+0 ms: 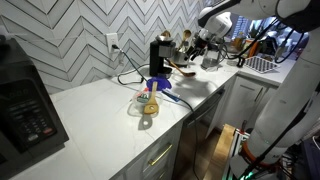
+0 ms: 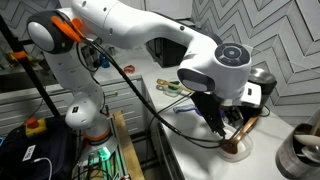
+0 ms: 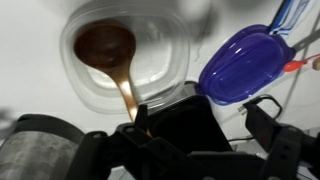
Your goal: Pick up the wooden spoon from the clear lunch box on the right and put it in the clear lunch box on the left
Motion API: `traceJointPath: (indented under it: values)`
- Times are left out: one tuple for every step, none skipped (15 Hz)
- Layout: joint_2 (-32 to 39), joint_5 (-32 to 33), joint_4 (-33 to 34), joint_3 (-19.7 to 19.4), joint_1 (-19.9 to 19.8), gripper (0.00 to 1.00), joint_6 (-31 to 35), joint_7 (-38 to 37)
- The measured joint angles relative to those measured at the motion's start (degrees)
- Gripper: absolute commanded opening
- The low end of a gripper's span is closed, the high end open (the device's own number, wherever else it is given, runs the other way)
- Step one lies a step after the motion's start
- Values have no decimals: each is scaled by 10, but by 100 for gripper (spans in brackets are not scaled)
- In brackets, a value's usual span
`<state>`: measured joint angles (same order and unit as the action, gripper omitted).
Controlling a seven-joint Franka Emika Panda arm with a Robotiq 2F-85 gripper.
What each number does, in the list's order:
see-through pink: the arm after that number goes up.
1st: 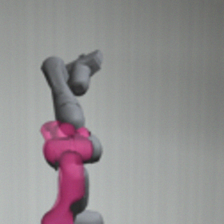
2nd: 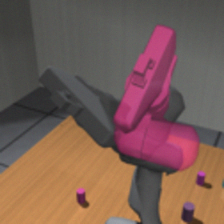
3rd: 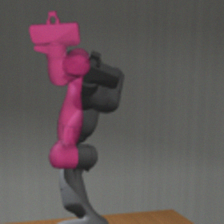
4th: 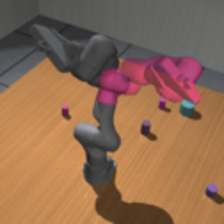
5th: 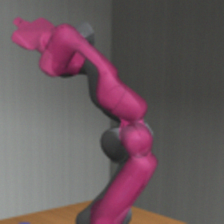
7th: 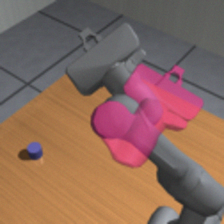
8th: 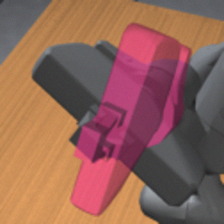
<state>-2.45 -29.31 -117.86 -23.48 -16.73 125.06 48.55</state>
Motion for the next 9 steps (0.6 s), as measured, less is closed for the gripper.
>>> traceJointPath:
  values:
    - [-2,-18,0,0,-1,100,-31,4]
    - [-6,-27,0,3,-1,100,-52,4]
    - [-9,-31,0,6,-1,100,-60,4]
    - [-11,-32,-1,8,-1,100,-62,4]
    - [-12,-33,-1,9,-1,100,-62,4]
    - [-12,-33,-1,9,-1,100,-62,4]
    - [-12,-33,-1,9,-1,100,-62,4]
    - [-11,-39,0,10,-1,100,-46,6]
    - [-8,-57,-1,12,-1,100,-18,12]
